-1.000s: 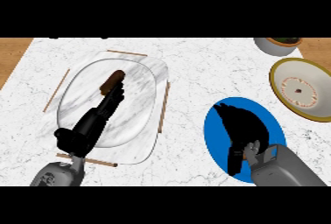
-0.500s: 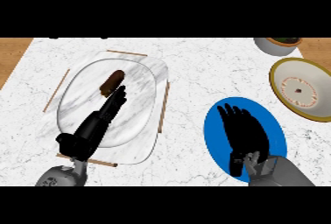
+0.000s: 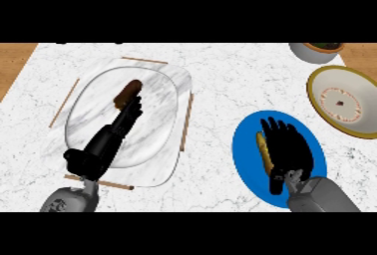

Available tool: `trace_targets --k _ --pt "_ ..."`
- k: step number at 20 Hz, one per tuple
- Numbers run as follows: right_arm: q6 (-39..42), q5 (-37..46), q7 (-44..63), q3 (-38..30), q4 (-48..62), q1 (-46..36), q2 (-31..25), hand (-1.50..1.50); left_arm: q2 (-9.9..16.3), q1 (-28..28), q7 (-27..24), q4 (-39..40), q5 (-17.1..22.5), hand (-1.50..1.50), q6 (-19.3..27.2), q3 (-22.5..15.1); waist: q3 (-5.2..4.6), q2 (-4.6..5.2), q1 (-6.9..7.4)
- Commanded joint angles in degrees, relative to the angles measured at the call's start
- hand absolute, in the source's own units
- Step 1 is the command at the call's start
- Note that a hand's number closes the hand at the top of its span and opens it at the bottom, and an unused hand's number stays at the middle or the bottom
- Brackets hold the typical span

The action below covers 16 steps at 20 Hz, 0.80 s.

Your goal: Pick the pear from the plate and place it in the bowl

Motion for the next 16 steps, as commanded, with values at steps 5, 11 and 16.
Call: trace_targets --k 5,11,16 --pt "0.48 4.87 -3.59 -2.82 3.91 1.93 3.96 -1.50 -0.99 -2.46 -2.86 5.96 -0.20 0.00 -4.60 3.70 -0.02 0.03 -0.11" --pt "-1.76 7.57 -10.91 -7.86 12.48 -2.01 5.90 -1.50 -3.74 0.97 -0.84 0.18 -3.45 0.00 -2.55 2.18 -0.01 0.01 0.10" --pt "-7.97 9.01 -20.20 -7.96 12.97 -1.94 2.32 1.50 -3.40 1.46 2.65 -2.72 -3.18 0.00 -2.53 2.36 0.01 -0.02 0.16"
